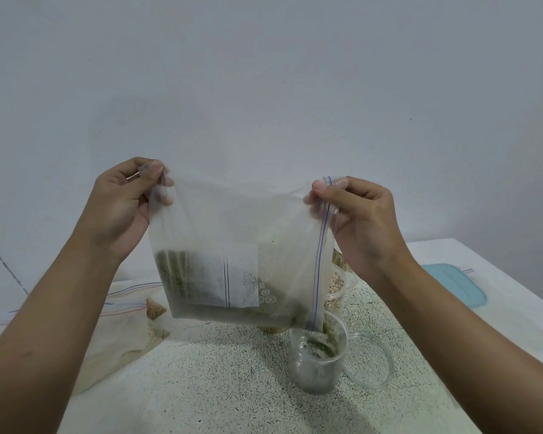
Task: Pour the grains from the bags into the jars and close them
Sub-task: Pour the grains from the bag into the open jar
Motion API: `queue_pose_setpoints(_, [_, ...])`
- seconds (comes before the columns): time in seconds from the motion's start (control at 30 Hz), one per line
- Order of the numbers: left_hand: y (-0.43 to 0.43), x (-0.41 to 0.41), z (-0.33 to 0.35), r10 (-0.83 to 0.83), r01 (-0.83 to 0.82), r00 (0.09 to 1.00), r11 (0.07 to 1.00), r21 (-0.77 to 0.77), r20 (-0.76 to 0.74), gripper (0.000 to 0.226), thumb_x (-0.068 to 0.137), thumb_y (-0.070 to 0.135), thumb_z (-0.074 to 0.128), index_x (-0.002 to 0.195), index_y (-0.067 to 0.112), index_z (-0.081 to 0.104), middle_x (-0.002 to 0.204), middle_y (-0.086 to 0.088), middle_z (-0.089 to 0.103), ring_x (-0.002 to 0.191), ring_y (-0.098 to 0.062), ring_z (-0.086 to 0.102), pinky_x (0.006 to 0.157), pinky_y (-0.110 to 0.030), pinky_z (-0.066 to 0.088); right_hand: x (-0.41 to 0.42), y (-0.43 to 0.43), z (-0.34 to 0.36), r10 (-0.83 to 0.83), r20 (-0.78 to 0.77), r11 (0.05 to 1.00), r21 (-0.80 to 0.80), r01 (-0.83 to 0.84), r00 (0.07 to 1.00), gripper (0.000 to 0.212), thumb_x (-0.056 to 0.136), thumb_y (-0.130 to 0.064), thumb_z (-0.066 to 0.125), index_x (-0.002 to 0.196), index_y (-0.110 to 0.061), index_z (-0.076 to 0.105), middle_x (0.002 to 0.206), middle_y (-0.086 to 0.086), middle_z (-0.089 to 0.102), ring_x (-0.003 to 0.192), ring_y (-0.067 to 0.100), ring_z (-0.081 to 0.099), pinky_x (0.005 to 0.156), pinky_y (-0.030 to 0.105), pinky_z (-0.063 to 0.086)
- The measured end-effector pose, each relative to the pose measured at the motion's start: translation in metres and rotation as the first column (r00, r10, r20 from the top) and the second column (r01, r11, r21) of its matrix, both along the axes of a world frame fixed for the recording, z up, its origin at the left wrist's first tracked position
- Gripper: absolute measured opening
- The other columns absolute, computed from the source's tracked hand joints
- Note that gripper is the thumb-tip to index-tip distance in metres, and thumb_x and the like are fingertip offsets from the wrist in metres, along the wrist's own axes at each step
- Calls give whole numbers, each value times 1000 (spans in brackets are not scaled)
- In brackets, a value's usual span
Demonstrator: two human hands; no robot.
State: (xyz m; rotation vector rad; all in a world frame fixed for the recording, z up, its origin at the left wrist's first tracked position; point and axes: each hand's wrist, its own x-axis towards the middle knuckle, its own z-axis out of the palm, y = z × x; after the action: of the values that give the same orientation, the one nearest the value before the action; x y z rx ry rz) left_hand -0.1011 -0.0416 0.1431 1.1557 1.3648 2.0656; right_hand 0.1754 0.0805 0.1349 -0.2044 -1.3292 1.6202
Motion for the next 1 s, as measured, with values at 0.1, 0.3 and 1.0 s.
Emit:
queue_pose_setpoints(0.1, [0, 0, 0, -4, 4, 1000, 1000, 2, 0, 17, 101, 11, 56, 86, 11, 65, 75, 1, 66, 61, -11, 56, 68, -19, 54, 1, 0, 1, 1, -1, 1000, 7, -1, 1000, 22, 78, -5, 72, 58, -14, 71, 70, 6, 68, 71, 23, 63, 69, 30, 47])
queue_pose_setpoints(0.3, [2, -1, 1, -16, 16, 1000, 1000, -9, -7, 19, 101, 12, 56, 84, 12, 65, 76, 1, 65, 61, -11, 57, 68, -20, 53, 1, -1, 1, -6, -2, 1000, 10, 6, 1000, 26, 78, -4, 71, 56, -16, 71, 69, 5, 68, 72, 21, 64, 68, 29, 48])
queue_pose_setpoints(1.0, [-1, -2, 4, -20, 20, 1000, 1000, -8, -20, 18, 102, 12, 55, 85, 12, 63, 76, 2, 65, 63, -11, 56, 68, -20, 52, 0, -5, 3, -2, -19, 1000, 4, 2, 1000, 28, 77, -3, 70, 52, -17, 70, 65, 3, 66, 70, 21, 63, 67, 27, 47])
